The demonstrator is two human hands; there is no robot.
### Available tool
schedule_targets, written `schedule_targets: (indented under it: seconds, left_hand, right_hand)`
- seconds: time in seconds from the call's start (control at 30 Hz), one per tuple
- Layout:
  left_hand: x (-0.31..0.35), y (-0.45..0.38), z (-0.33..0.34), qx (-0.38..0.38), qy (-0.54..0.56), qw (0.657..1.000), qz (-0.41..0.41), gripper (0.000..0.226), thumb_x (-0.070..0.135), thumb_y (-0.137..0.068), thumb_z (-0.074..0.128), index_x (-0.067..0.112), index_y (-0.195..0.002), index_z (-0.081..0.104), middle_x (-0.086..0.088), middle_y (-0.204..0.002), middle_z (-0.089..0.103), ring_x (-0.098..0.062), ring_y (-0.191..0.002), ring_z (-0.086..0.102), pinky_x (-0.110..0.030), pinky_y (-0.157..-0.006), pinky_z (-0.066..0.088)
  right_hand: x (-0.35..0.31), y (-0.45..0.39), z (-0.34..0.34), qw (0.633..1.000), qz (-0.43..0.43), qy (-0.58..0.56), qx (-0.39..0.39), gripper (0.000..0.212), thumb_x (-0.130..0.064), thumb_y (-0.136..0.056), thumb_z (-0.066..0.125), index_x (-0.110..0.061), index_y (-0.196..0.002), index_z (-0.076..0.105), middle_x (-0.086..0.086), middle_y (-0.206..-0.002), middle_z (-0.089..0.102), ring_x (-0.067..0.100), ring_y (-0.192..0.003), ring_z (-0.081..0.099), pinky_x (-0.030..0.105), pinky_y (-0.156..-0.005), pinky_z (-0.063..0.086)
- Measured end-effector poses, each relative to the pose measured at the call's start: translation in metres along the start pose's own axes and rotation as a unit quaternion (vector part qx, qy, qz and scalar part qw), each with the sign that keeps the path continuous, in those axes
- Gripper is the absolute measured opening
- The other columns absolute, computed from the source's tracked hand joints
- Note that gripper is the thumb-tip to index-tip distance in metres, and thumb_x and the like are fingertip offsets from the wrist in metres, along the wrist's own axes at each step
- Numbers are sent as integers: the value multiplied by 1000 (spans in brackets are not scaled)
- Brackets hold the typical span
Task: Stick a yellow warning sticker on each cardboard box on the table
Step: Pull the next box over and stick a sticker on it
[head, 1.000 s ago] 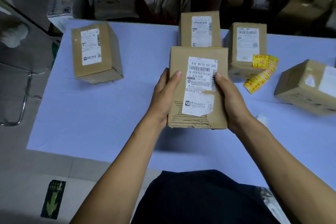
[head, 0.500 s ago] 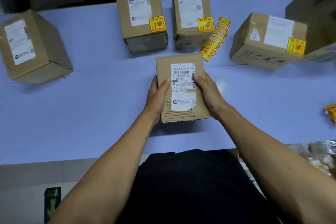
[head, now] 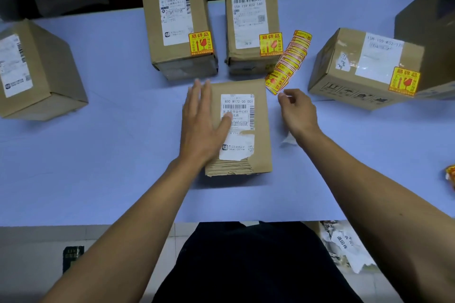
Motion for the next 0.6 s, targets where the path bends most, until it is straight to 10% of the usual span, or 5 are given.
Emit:
schedule_targets:
  seconds: [0.17,0.6]
  left_hand:
    - [27,-11,25,-72,-187,974,101,74,62,-94,33,27,-158,16,-1,-168,0,-23,-154,-8,-51,-120,-3]
    - [24,-11,22,-55,-174,979,92,71,61,-94,36,28,-156,23,0,-167,9,-23,-154,-3,-53,-120,5]
  right_hand:
    - [-28,-35,5,981,-108,159,23,44,-19,-95,56,-7,-137,52,20,-129,55,37,-116,55,36,-89,44]
    - [-27,-57,5,969,-79,228,56,45,-28,-88,71,-11,-126,54,15,-130,50,35,-121,48,41,-86,48]
Point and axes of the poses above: each hand's wrist, its own y-axis away from the middle knuckle, its own z-axis out of the palm, x = y × z, the point moved 8 cm from there along -y, towards the middle knuckle
